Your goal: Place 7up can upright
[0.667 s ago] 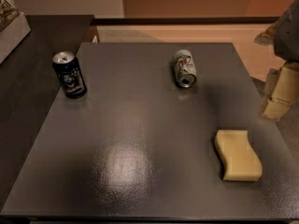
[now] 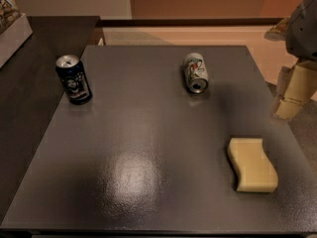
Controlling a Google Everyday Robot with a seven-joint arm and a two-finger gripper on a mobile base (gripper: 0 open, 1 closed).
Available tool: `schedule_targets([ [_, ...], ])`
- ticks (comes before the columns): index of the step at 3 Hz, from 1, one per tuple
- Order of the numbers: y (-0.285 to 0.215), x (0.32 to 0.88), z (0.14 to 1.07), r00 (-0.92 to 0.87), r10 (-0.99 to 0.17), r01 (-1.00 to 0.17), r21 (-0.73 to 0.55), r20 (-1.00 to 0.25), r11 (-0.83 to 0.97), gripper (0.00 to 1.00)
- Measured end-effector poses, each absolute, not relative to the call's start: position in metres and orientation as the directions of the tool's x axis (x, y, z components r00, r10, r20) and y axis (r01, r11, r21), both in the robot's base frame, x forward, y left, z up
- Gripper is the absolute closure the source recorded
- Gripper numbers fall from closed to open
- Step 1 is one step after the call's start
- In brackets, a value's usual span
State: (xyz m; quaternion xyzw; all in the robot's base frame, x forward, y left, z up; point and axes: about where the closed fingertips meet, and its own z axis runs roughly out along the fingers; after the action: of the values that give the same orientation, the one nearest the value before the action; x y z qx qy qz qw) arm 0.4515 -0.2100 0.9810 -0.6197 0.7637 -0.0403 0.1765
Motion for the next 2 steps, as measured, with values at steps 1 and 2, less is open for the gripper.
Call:
schedule_targets([
  [1, -0.197, 0.483, 0.983, -0.064, -0.961, -0.929, -0.335, -0.27, 0.156, 0.0],
  [2, -0.176, 0.521, 0.98, 0.103, -0.952, -0.917, -0.398, -0.288, 0.021, 0.0],
])
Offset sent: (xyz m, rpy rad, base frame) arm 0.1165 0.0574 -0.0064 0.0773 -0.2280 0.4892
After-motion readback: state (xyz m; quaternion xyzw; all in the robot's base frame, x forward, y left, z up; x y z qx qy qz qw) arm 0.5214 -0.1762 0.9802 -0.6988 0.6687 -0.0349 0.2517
